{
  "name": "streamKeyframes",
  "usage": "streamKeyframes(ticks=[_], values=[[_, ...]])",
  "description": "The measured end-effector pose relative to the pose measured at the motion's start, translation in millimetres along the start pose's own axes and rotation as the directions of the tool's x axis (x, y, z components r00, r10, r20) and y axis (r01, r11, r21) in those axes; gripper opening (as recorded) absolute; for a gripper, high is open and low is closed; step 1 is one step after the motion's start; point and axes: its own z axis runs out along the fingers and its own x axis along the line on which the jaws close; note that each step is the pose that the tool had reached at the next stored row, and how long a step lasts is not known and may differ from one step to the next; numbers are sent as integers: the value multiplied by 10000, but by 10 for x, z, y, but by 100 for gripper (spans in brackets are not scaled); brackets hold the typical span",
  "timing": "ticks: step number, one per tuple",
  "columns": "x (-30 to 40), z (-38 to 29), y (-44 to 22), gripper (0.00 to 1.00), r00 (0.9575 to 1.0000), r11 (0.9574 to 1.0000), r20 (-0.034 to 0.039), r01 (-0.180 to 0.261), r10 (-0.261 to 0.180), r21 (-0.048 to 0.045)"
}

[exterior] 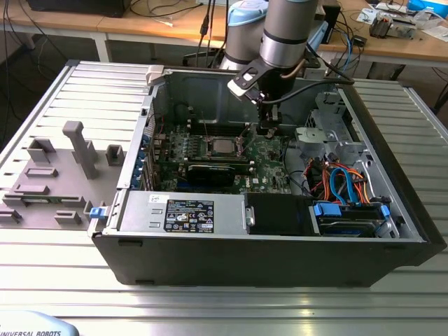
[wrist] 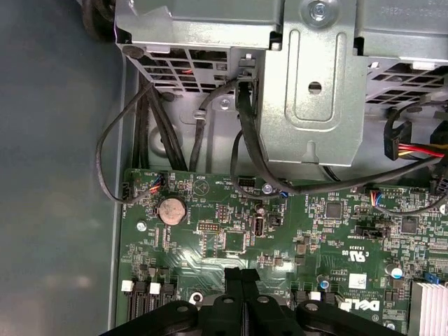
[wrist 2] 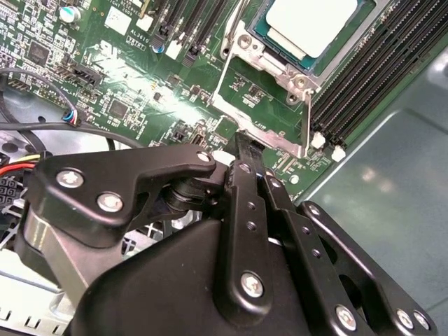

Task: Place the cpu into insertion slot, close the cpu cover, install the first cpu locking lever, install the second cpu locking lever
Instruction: 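Close the cpu cover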

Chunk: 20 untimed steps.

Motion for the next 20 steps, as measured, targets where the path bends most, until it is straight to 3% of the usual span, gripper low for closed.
streamKeyframes(ticks=[20], values=[[3,0,-41,11,10000,10000,0,2,-2,0]])
